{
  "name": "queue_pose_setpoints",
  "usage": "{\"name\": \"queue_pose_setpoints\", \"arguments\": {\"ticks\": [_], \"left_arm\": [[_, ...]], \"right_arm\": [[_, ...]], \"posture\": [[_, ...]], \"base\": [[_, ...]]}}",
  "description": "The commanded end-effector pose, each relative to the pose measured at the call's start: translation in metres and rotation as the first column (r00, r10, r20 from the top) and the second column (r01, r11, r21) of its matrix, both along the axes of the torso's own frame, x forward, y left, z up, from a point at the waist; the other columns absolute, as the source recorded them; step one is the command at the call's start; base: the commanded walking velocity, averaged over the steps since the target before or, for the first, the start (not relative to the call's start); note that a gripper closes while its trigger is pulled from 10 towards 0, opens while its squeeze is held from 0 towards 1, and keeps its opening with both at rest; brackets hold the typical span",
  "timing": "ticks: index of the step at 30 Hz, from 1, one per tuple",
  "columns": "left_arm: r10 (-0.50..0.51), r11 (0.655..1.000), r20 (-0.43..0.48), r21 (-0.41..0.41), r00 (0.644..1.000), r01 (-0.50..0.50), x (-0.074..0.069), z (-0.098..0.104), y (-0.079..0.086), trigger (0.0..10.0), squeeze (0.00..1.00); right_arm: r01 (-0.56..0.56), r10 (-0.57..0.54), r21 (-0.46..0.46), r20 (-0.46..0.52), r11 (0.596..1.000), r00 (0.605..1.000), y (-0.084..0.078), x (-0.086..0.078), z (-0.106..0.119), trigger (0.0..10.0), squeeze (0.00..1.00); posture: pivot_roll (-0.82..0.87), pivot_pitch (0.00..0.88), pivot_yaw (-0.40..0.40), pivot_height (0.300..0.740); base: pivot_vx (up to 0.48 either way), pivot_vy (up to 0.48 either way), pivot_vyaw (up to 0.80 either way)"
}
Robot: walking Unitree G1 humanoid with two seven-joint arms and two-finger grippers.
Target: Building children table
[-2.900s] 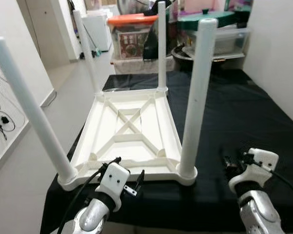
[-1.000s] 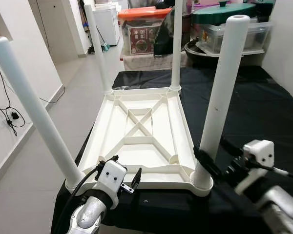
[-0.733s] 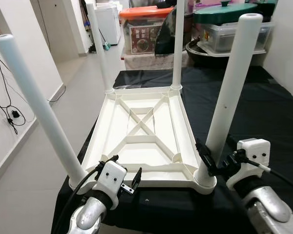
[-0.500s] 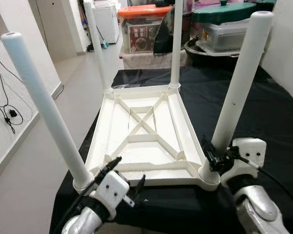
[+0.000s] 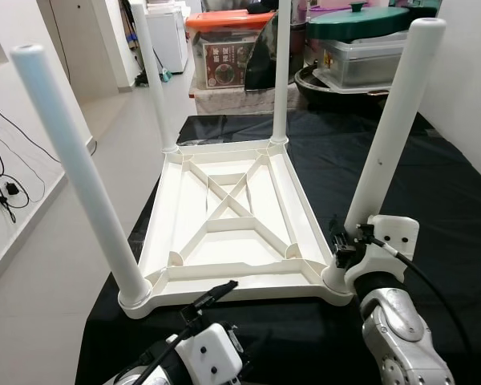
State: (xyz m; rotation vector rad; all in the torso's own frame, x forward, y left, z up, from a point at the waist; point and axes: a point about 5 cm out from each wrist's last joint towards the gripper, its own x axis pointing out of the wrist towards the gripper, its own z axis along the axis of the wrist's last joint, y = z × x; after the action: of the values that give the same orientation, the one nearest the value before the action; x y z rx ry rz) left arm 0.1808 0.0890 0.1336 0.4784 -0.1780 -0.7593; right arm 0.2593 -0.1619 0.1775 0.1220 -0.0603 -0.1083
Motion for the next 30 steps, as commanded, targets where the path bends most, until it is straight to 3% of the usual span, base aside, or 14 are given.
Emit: {"name": "queue_pose_setpoints", "arguments": {"ticks": [1, 2, 4, 5, 6, 7, 9, 10, 11, 12, 20, 23, 25, 30], "left_arm": [[-0.016, 1.000, 0.000, 0.020, 1.000, 0.016, -0.002, -0.001, 0.002, 10.0, 0.00], [-0.028, 0.999, -0.061, 0.013, 0.998, 0.029, -0.008, -0.005, 0.006, 10.0, 0.00], [-0.028, 0.999, -0.061, 0.013, 0.998, 0.029, -0.008, -0.005, 0.006, 10.0, 0.00], [-0.032, 0.999, -0.084, 0.009, 0.996, 0.033, -0.010, -0.006, 0.007, 10.0, 0.00], [-0.032, 0.999, -0.084, 0.009, 0.996, 0.033, -0.010, -0.006, 0.007, 10.0, 0.00], [-0.031, 0.999, -0.101, 0.004, 0.994, 0.032, -0.011, -0.007, 0.008, 10.0, 0.00], [-0.031, 0.999, -0.101, 0.004, 0.994, 0.032, -0.011, -0.007, 0.008, 10.0, 0.00], [-0.029, 1.000, -0.107, 0.003, 0.994, 0.030, -0.012, -0.008, 0.008, 10.0, 0.00], [-0.029, 1.000, -0.107, 0.003, 0.994, 0.030, -0.012, -0.008, 0.008, 10.0, 0.00], [-0.025, 1.000, -0.108, 0.005, 0.994, 0.026, -0.011, -0.008, 0.008, 10.0, 0.00], [0.071, 0.997, -0.081, -0.020, 0.994, -0.073, 0.003, -0.005, 0.014, 10.0, 0.00], [0.107, 0.993, -0.076, -0.040, 0.991, -0.111, 0.009, -0.003, 0.016, 10.0, 0.00], [0.203, 0.972, -0.088, -0.101, 0.975, -0.212, 0.022, 0.003, 0.022, 10.0, 0.00], [0.283, 0.937, -0.138, -0.171, 0.949, -0.304, 0.026, 0.007, 0.028, 10.0, 0.00]], "right_arm": [[0.026, -0.020, 0.110, -0.054, 0.994, 0.998, -0.001, 0.001, -0.010, 0.0, 0.00], [0.105, -0.060, 0.379, -0.129, 0.920, 0.990, 0.005, 0.014, -0.021, 0.0, 0.00], [0.105, -0.060, 0.379, -0.129, 0.920, 0.990, 0.005, 0.014, -0.021, 0.0, 0.00], [0.145, -0.067, 0.492, -0.172, 0.859, 0.983, 0.008, 0.019, -0.027, 0.0, 0.00], [0.145, -0.067, 0.492, -0.172, 0.859, 0.983, 0.008, 0.019, -0.027, 0.0, 0.00], [0.180, -0.071, 0.574, -0.207, 0.799, 0.976, 0.011, 0.021, -0.033, 0.0, 0.00], [0.180, -0.071, 0.574, -0.207, 0.799, 0.976, 0.011, 0.021, -0.033, 0.0, 0.00], [0.223, -0.084, 0.629, -0.244, 0.744, 0.966, 0.012, 0.021, -0.039, 0.0, 0.00], [0.223, -0.084, 0.629, -0.244, 0.744, 0.966, 0.012, 0.021, -0.039, 0.0, 0.00], [0.255, -0.086, 0.671, -0.275, 0.696, 0.958, 0.015, 0.021, -0.044, 0.0, 0.00], [0.290, 0.039, 0.765, -0.380, 0.574, 0.924, 0.039, 0.034, -0.063, 0.0, 0.00], [0.295, 0.063, 0.777, -0.394, 0.555, 0.917, 0.045, 0.037, -0.066, 0.0, 0.00], [0.322, 0.087, 0.805, -0.416, 0.498, 0.905, 0.061, 0.046, -0.065, 0.0, 0.00], [0.339, 0.111, 0.826, -0.428, 0.450, 0.897, 0.079, 0.050, -0.060, 0.0, 0.00]], "posture": [[0.04, 0.028, 0.011, 0.740], [0.06, 0.036, 0.005, 0.740], [0.06, 0.036, 0.005, 0.740], [0.06, 0.043, 0.006, 0.740], [0.06, 0.043, 0.006, 0.740], [0.06, 0.042, 0.004, 0.740], [0.06, 0.042, 0.004, 0.740], [0.06, 0.046, 0.004, 0.740], [0.06, 0.046, 0.004, 0.740], [0.06, 0.052, 0.008, 0.740], [0.07, 0.076, 0.015, 0.740], [0.07, 0.076, 0.016, 0.740], [0.09, 0.099, 0.012, 0.740], [0.11, 0.126, 0.012, 0.740]], "base": [[0.000, 0.000, 0.00], [0.000, 0.000, 0.00], [0.000, 0.000, 0.00], [0.000, 0.000, 0.00], [0.000, 0.000, 0.00], [0.000, 0.000, 0.00], [0.000, 0.000, 0.00], [0.000, 0.000, 0.00], [0.000, 0.000, 0.00], [0.000, 0.000, 0.00], [0.000, 0.000, 0.00], [0.000, 0.000, 0.00], [0.000, 0.000, 0.00], [0.000, 0.000, 0.00]]}}
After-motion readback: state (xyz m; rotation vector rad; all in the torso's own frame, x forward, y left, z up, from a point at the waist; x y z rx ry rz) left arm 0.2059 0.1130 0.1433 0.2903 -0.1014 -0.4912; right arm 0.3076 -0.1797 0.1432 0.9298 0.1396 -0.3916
